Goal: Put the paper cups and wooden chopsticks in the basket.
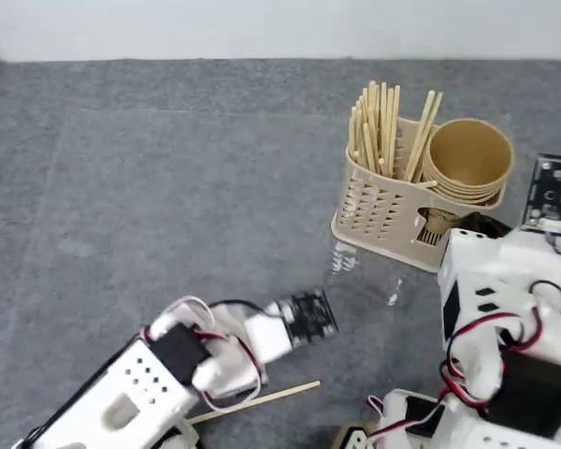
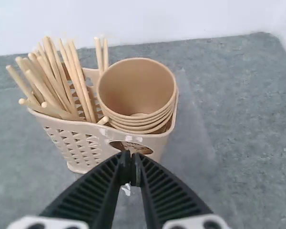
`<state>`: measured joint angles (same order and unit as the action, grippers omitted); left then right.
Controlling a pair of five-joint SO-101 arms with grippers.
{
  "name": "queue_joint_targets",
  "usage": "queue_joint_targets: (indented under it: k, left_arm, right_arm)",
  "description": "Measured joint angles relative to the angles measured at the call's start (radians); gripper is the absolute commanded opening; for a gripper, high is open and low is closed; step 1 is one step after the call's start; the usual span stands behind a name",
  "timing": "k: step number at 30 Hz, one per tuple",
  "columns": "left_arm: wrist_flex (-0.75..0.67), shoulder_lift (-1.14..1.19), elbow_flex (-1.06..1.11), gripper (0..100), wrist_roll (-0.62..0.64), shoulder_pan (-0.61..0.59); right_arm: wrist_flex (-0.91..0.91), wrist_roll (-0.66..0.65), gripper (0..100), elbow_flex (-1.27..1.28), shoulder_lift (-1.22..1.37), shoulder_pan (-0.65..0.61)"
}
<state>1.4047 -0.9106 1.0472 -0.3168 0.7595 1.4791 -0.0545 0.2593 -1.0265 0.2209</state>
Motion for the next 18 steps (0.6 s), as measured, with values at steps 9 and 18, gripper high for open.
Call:
queue_joint_targets:
  k: [9,18]
  left_arm:
    - [-0.054,0.051,0.02,16,0.002,0.086]
    - [-0.129,0.388,-0.046,16,0.071,0.213]
  right_arm:
    - [0.0,0.0,0.9,0.0,0.0,0.005]
    - [0.0,0.0,0.9,-0.002,0.0,0.005]
